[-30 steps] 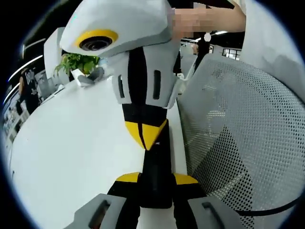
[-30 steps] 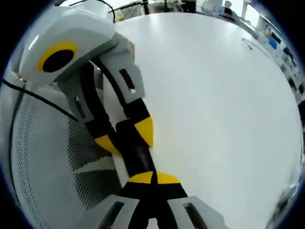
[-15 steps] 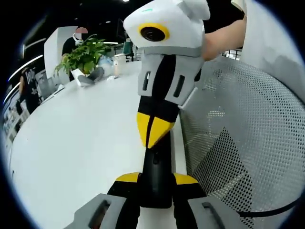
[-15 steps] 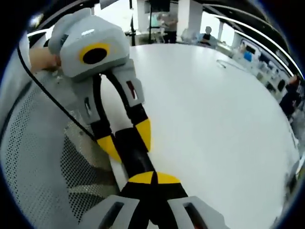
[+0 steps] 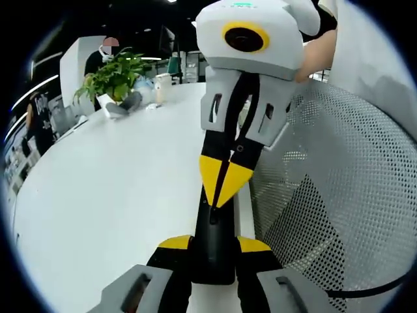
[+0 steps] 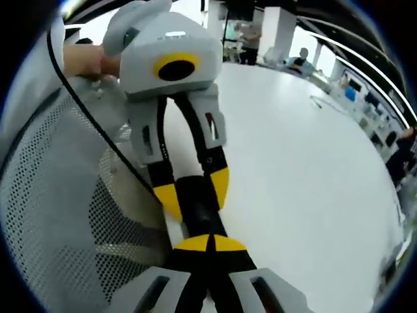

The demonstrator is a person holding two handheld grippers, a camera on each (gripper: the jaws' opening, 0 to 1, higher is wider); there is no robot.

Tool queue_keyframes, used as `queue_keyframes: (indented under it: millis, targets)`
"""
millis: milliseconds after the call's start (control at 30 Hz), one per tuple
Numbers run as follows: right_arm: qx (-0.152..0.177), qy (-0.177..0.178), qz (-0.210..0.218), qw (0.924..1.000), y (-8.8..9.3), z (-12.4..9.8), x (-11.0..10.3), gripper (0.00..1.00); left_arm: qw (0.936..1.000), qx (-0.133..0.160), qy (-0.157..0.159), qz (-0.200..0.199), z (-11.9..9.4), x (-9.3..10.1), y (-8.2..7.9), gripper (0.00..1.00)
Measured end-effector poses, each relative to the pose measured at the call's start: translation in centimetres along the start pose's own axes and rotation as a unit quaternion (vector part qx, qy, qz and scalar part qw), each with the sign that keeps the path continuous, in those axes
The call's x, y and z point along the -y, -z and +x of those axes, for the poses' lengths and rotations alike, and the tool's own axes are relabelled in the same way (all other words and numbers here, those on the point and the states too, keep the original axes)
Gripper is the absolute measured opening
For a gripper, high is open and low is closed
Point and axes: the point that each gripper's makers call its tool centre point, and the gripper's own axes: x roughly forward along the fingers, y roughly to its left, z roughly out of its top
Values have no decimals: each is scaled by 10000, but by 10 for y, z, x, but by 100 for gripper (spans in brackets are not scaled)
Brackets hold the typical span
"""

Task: Press the specified remote control buttons in sequence, fully releasing each button before pressing the next.

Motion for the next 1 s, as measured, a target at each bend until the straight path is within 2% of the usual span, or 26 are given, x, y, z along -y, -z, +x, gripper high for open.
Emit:
queue_keyframes:
  millis: [200,600,733,800,833,900,967,1000]
  targets:
    - [50,-2,-101,9999,-4,-1,1,0,10000,9,-1,-6,1,0,0,24]
    - [-228,-130,-325,9991,-1,3,-2,0,10000,26,1,-22,0,1,0,24]
    - [-386,-116,-608,9973,0,4,-3,0,10000,55,0,-38,1,1,-1,24]
    - [-448,-71,-808,9957,1,4,-4,0,9995,123,37,-287,1,1,-2,26]
    - [-472,-45,-917,9947,1,4,-4,0,9996,98,57,-265,1,0,-2,26]
    - [-520,0,-1207,9913,1,4,-5,0,9995,93,46,-282,1,0,-2,26]
    - [-557,-24,-1734,9833,1,5,-6,0,9996,68,38,-258,1,1,-2,25]
    - [-551,-29,-1730,9834,2,5,-7,0,9997,56,35,-235,1,1,-2,25]
